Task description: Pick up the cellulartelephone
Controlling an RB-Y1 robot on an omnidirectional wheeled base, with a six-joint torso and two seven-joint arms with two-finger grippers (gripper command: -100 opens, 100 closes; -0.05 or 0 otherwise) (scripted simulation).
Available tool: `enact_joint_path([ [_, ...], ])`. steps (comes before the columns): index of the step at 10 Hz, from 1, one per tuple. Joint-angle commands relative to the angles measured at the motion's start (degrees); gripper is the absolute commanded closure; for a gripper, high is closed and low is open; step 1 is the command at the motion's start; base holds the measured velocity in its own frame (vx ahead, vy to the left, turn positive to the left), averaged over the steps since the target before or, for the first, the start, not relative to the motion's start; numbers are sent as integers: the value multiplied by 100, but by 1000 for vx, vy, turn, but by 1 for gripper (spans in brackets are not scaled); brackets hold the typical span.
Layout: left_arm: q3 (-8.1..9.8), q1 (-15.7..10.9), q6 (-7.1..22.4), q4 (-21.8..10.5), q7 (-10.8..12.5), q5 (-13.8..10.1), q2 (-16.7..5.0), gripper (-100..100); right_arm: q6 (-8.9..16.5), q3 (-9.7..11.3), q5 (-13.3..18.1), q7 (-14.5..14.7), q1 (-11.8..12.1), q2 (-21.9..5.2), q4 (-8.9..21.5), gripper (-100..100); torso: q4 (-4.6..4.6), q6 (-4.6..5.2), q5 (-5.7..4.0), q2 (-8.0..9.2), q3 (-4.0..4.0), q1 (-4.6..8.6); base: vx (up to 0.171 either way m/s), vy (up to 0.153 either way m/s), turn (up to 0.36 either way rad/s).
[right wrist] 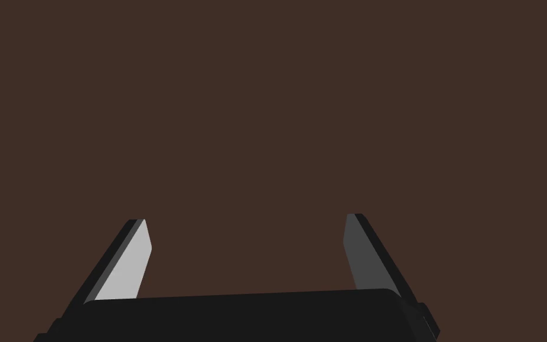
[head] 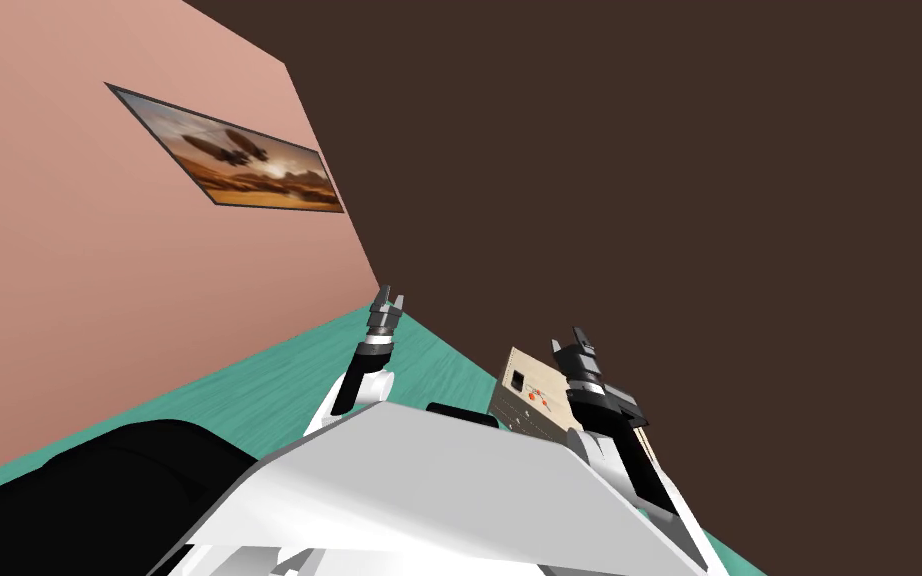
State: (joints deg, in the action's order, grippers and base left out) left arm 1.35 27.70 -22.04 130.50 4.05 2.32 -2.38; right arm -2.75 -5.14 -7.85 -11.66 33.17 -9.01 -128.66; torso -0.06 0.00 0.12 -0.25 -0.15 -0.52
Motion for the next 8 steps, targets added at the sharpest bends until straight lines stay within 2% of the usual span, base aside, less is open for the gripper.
enact_joint_path([
  [1, 0, 0, 0, 0, 0, 0, 0, 0, 250, -105, -109, -207, 9, -92, 59, -100, 0, 0, 0, 0, 0, 0, 66, 119, -14],
  [2, 0, 0, 0, 0, 0, 0, 0, 0, 456, -187, -229, -405, 44, -142, 185, -100, 0, -1, 0, 0, 0, 8, 86, 103, 5],
  [3, 0, 0, 0, 0, 0, 0, 0, 0, 509, -187, -229, -413, 44, -142, 185, -100, -1, 0, -2, -5, -3, 13, 65, 74, -3],
  [5, 1, 0, 0, 0, 0, 0, -1, 0, 938, -351, -473, -798, 104, -219, 467, -100, 1, 0, -5, 6, 3, 24, 52, 83, -93],
  [6, 1, 0, 0, 0, 0, 0, -1, 0, 1046, -351, -473, -832, 104, -219, 467, -100, 1, 3, -4, 6, 3, 23, 36, 62, -66],
  [7, 1, 0, 0, 0, 0, 0, -1, 0, 1213, -433, -595, -1042, 128, -250, 623, -100, 2, -1, -5, 11, 6, 29, 28, 51, -42],
  [8, 1, 0, 0, 0, 0, 0, -1, 0, 1319, -433, -595, -1042, 128, -250, 623, -100, 3, 1, -6, 15, 9, 33, 35, 79, 96],
])
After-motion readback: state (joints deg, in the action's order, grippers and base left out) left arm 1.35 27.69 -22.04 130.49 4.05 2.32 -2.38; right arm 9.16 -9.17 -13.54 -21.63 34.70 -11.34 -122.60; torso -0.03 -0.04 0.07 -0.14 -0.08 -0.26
